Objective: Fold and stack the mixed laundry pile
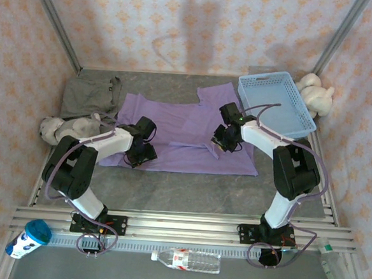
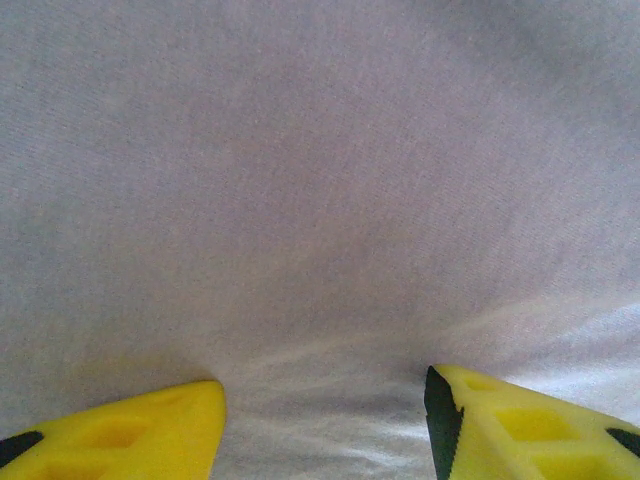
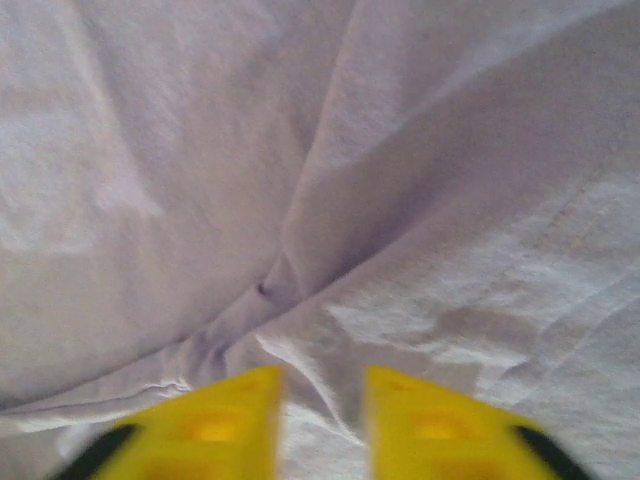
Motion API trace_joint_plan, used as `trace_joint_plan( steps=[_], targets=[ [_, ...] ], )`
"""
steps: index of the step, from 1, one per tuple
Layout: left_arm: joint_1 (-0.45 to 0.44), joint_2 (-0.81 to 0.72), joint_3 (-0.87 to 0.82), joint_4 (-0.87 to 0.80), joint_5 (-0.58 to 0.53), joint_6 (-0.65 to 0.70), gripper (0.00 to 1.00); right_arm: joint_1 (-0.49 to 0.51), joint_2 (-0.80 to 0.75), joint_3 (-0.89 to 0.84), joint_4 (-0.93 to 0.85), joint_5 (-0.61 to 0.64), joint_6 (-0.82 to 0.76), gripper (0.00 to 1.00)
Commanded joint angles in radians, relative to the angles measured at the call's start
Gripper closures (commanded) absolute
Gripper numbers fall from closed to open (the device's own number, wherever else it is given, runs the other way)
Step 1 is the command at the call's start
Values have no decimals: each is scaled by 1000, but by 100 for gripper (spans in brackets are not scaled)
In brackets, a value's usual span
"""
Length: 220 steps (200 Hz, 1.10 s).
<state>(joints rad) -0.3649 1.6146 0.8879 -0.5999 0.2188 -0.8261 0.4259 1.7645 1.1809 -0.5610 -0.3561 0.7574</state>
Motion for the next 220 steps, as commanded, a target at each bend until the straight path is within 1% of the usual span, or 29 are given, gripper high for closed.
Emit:
trace_joint_plan(
  steps=[1, 12, 28, 53, 63, 80, 94, 126, 157, 185, 208, 212, 220],
  targets=[
    [4, 7, -52, -31, -38, -29, 42, 17, -44, -36, -58, 14, -32, 58],
    [4, 12, -53, -28, -35, -30, 42, 27, -49, -58, -45, 16, -32, 55],
    [4, 18, -51, -26, -31, -32, 42, 38, -38, -67, -33, 11, -31, 54],
    [4, 16, -50, -29, -33, -31, 43, 42, -8, -60, -21, 14, -27, 59],
    [4, 14, -51, -32, -38, -29, 42, 41, 2, -50, -29, 24, -28, 67],
    [4, 14, -56, -32, -41, -30, 42, 41, 9, -34, -44, 46, -34, 89],
    [4, 16, -60, -30, -40, -30, 42, 38, 3, -18, -57, 62, -44, 100],
    [4, 25, -62, -29, -39, -28, 42, 25, -10, 40, -80, 86, -64, 100],
    [4, 27, -65, -34, -44, -23, 42, 15, 26, 162, -131, 95, -105, 100],
    [4, 26, -73, -36, -46, -20, 43, 3, 129, 337, -172, 96, -142, 100],
    [4, 28, -79, -33, -46, -21, 42, 0, 251, 514, -202, 105, -190, 100],
    [4, 28, -79, -32, -45, -20, 42, -1, 276, 553, -221, 107, -198, 96],
    [4, 29, -80, -34, -45, -18, 42, -2, 319, 635, -269, 118, -218, 84]
  ],
)
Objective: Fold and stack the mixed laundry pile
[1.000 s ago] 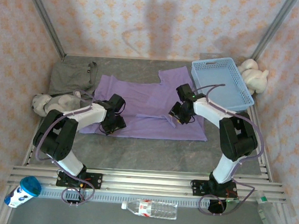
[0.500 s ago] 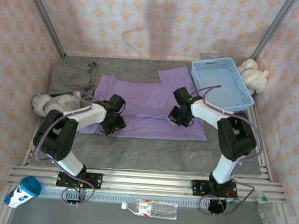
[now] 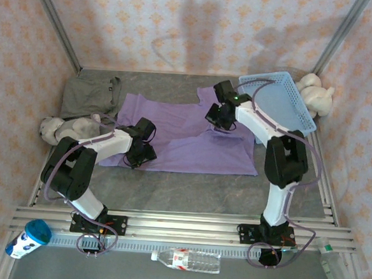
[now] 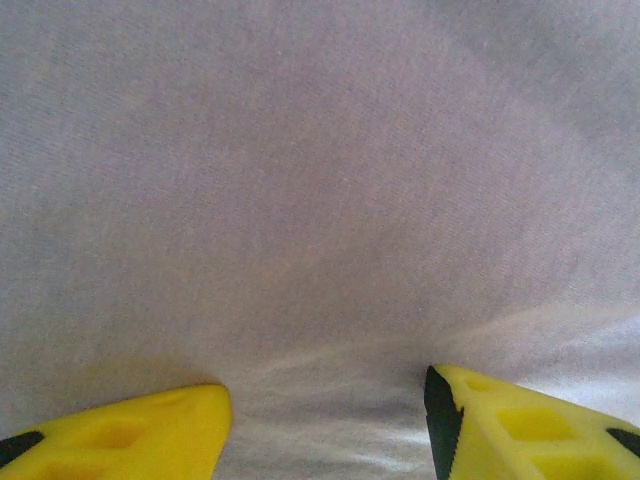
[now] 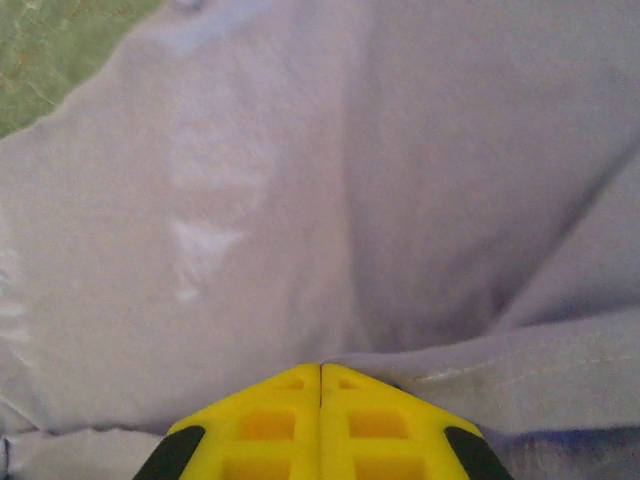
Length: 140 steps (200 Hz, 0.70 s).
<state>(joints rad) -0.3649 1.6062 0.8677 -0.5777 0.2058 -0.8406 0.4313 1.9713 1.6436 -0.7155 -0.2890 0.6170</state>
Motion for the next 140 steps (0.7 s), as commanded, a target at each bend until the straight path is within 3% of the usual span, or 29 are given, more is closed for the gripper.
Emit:
trace_joint_plan(
  steps=[1, 12, 20, 52, 98, 140],
  targets=[
    [4, 37, -59, -56, -32, -4, 42, -8, 117, 181, -120, 54, -80, 83],
    [5, 34, -59, -57, -32, -4, 42, -8, 144, 257, -169, 80, -100, 65],
    [4, 29, -62, -59, -34, -3, 42, -8, 139, 273, -180, 96, -111, 59],
    [4, 27, -60, -58, -38, -4, 42, -7, 0, 118, -158, 157, -141, 54],
    [4, 58, -44, -53, -29, 0, 42, -8, -242, -294, -84, 196, -144, 72],
    [4, 56, -48, -64, -29, 5, 42, -37, -151, -327, -96, 275, -178, 81]
  ],
)
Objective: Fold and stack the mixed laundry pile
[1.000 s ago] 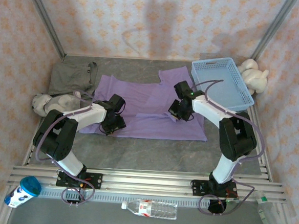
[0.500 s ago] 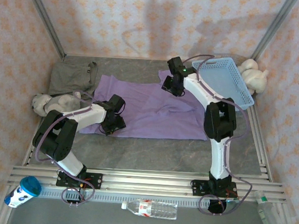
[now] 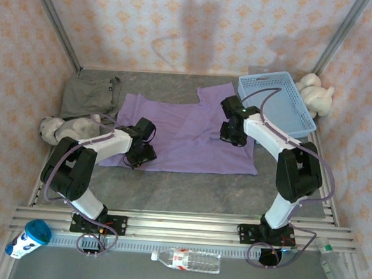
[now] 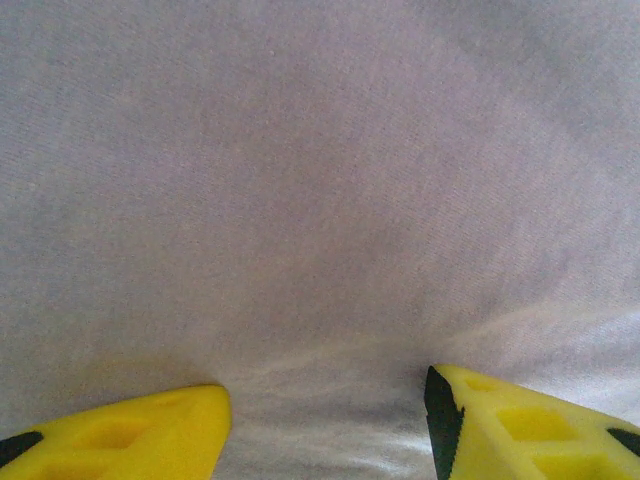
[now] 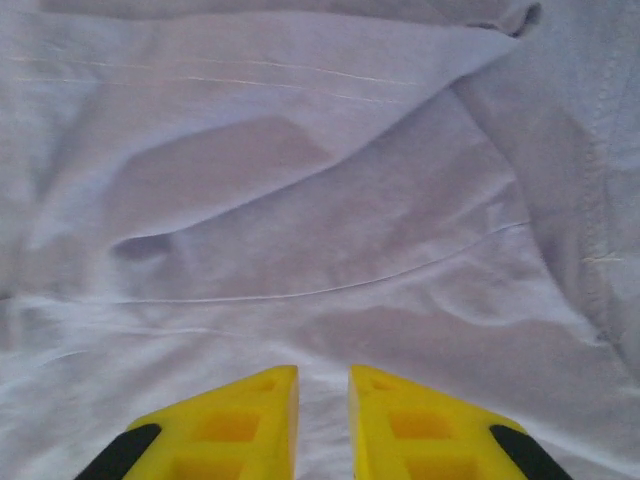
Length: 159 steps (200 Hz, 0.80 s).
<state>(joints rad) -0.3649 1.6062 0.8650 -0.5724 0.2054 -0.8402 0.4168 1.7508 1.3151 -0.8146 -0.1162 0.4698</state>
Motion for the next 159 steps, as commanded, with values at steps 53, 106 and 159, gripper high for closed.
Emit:
trace_joint_plan(
  steps=[53, 106, 159],
  targets=[
    [4, 15, -82, -98, -47, 8, 42, -107, 342, 273, 0, 106, -98, 84],
    [4, 1, -98, -109, -61, 7, 42, -118, 402, 473, -31, 77, -117, 82],
    [4, -10, -69, -107, -51, -3, 42, -102, 117, 108, 41, 13, -77, 78]
  ],
)
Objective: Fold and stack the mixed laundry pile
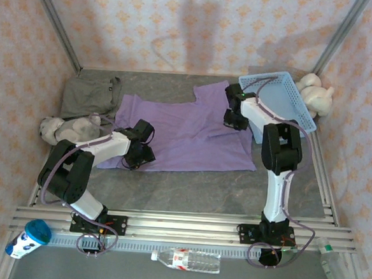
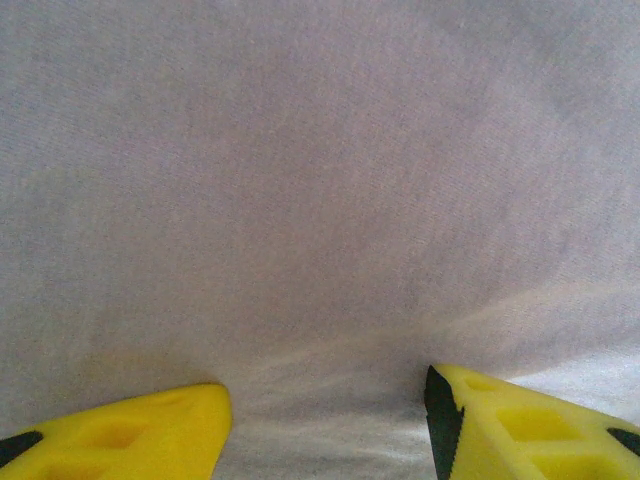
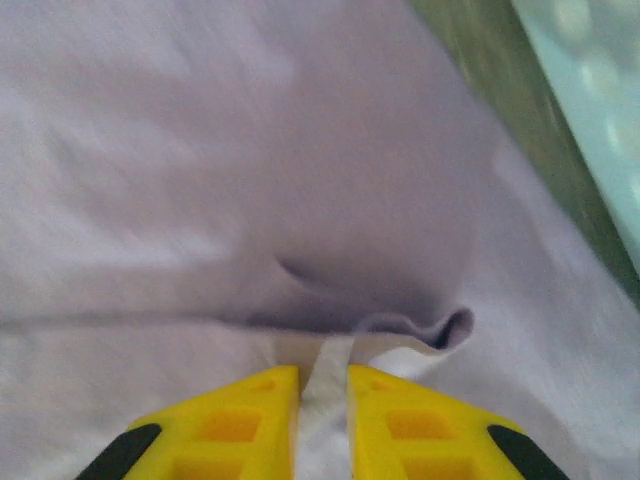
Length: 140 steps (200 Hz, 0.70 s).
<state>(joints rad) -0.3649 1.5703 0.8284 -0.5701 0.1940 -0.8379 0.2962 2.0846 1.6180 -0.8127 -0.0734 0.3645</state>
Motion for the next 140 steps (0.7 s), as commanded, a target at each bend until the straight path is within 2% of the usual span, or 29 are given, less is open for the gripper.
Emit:
trace_joint_plan(
  steps=[1, 25, 49, 87, 118, 140],
  targets=[
    [4, 25, -31, -110, -39, -5, 42, 19, -227, -203, 42, -32, 29, 77],
    [5, -6, 28, -156, -42, 29, 41, 64, -404, -402, 73, -80, 82, 73],
    [10, -43, 114, -251, -78, 109, 39, 100, -491, -537, 82, -82, 137, 72],
    [75, -90, 165, -377, -191, 226, 38, 100, -496, -683, 146, -106, 217, 72],
    [193, -114, 94, -348, -205, 263, 40, 98, -476, -750, 173, -97, 251, 73],
    [222, -104, 57, -312, -219, 284, 42, 55, -463, -771, 122, -42, 242, 73]
  ],
)
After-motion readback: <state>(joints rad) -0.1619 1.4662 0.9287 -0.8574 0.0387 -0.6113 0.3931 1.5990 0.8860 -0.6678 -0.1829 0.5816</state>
